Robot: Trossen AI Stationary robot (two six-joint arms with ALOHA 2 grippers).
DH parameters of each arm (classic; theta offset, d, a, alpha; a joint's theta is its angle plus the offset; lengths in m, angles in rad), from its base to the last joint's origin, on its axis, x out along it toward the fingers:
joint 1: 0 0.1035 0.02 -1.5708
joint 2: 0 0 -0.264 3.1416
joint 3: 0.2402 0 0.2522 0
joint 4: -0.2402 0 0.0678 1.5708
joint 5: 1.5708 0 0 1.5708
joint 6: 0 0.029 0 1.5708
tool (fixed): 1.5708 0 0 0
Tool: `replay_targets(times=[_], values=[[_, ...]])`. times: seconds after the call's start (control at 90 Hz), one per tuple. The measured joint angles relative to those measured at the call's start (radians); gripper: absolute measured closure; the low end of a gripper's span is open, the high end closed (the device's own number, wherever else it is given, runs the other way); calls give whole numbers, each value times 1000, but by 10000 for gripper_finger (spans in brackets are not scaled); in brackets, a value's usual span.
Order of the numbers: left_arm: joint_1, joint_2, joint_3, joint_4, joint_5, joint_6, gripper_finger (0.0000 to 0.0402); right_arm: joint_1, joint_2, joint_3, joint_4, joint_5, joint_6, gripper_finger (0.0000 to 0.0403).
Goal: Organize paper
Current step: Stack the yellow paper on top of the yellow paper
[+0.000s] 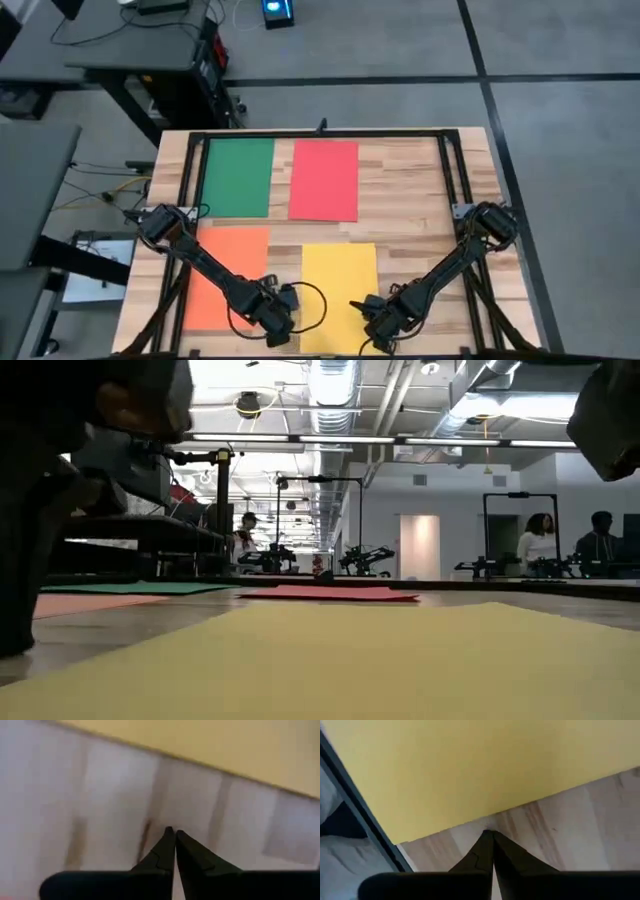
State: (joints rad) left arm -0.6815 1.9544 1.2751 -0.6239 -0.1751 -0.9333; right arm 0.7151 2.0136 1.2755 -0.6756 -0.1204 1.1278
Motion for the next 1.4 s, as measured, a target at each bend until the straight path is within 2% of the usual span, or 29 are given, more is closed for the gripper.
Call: replay_targets(times=[0.178,0.367,1.4], values=[[-15,-61,-1,-95,-113,-57,402,-29,0,-4,13,-21,-32,403],[-35,-87,-1,-125,-147,-79,402,-62,0,-5,26,-34,-66,403],[-42,-89,3,-124,-154,-84,402,-196,1,-3,120,-21,-195,403]])
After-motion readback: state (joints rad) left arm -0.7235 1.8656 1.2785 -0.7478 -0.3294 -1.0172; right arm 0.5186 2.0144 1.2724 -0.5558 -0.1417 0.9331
